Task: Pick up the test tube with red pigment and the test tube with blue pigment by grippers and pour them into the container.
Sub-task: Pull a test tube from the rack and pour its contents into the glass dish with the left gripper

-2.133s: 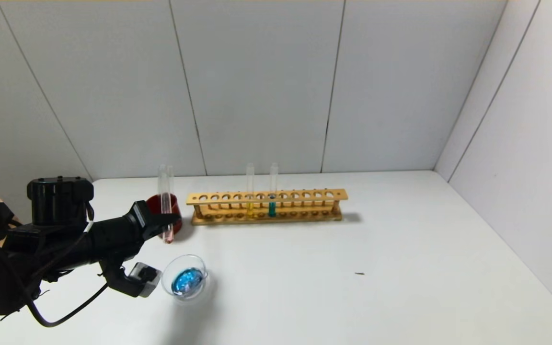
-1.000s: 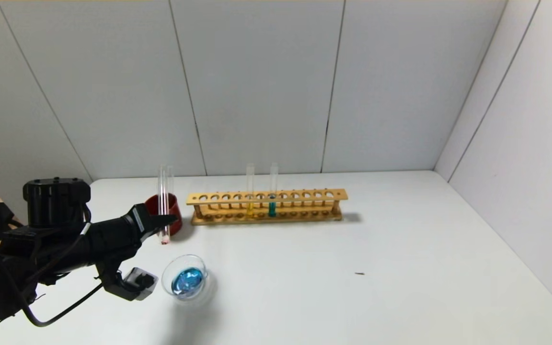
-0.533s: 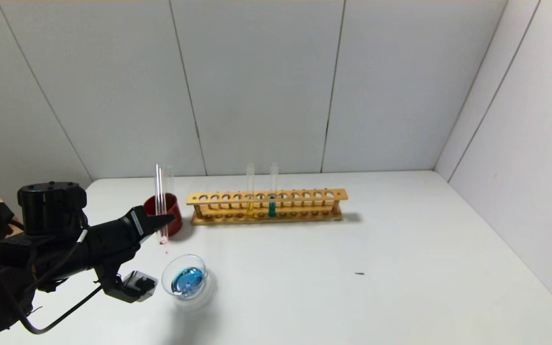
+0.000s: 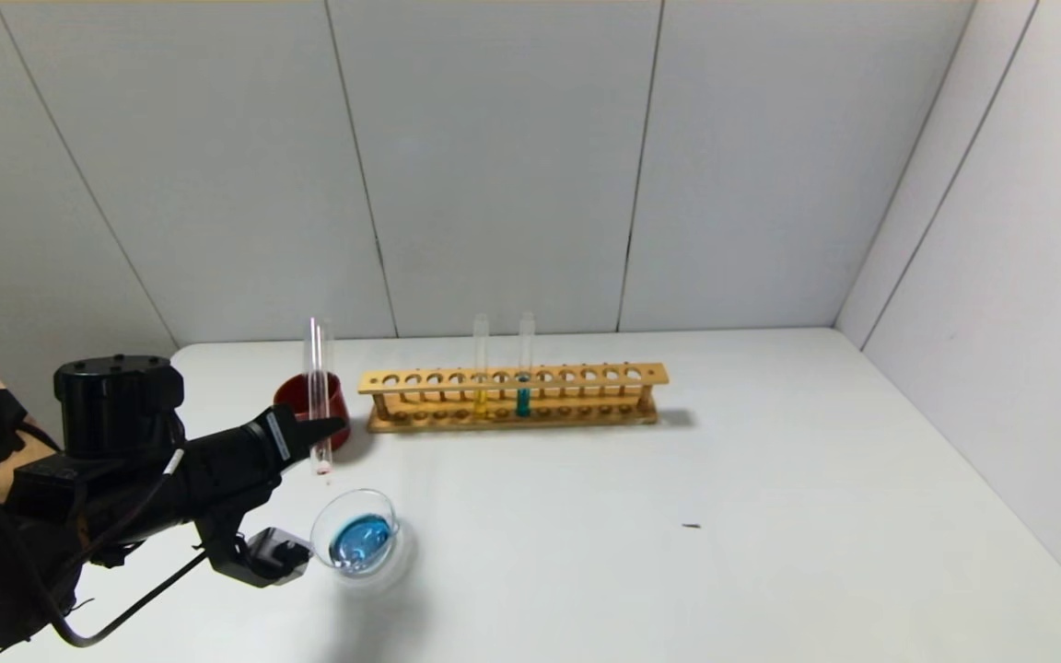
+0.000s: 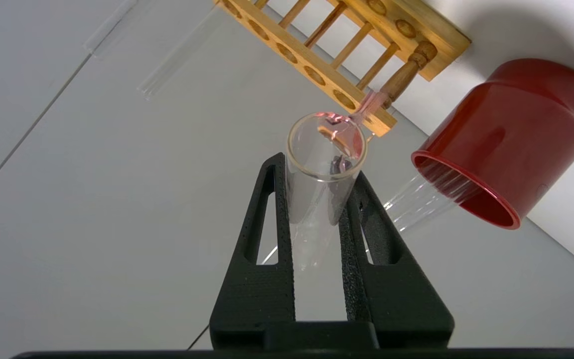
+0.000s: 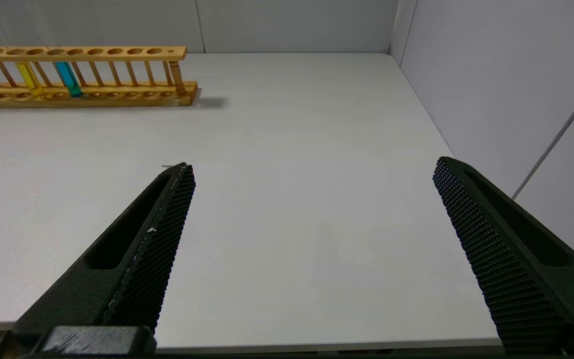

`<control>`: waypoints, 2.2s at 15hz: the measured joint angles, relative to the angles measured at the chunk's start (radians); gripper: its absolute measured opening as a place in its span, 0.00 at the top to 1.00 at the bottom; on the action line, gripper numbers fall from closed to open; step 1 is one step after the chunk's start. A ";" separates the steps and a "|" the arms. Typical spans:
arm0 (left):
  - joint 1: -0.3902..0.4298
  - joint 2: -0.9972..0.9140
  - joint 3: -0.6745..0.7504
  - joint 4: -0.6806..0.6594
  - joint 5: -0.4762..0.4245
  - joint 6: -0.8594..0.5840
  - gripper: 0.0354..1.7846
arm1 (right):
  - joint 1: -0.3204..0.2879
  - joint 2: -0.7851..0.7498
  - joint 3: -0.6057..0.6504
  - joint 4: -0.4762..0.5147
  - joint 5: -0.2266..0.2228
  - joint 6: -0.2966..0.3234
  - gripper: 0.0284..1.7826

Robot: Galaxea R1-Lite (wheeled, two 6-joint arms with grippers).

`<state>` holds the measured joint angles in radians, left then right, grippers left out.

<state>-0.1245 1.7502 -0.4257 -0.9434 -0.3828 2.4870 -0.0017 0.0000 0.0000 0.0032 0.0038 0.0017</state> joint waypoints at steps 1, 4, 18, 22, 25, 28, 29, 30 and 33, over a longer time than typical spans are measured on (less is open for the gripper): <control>-0.002 0.004 0.000 -0.001 0.001 0.000 0.84 | 0.000 0.000 0.000 0.000 0.000 0.000 0.02; -0.011 0.011 -0.005 -0.002 0.020 0.001 0.84 | 0.000 0.000 0.000 0.000 0.000 0.000 0.02; -0.066 0.016 0.024 -0.129 0.085 0.051 0.84 | 0.000 0.000 0.000 0.000 0.000 0.000 0.02; -0.064 0.003 0.030 -0.134 0.085 0.057 0.84 | 0.000 0.000 0.000 0.000 0.000 0.000 0.02; -0.064 0.002 0.033 -0.135 0.086 0.050 0.84 | 0.000 0.000 0.000 0.000 0.000 0.000 0.02; -0.064 -0.004 0.018 -0.137 0.090 -0.017 0.84 | 0.000 0.000 0.000 0.000 0.000 0.000 0.02; -0.066 -0.012 0.008 -0.138 0.103 -0.079 0.84 | 0.000 0.000 0.000 0.000 0.000 0.000 0.02; -0.070 -0.026 -0.009 -0.144 0.124 -0.157 0.84 | 0.000 0.000 0.000 0.000 0.000 0.000 0.02; -0.109 -0.101 -0.094 -0.190 0.256 -0.447 0.84 | 0.000 0.000 0.000 0.000 0.000 0.000 0.02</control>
<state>-0.2336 1.6491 -0.5194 -1.1338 -0.1270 2.0402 -0.0017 0.0000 0.0000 0.0028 0.0038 0.0013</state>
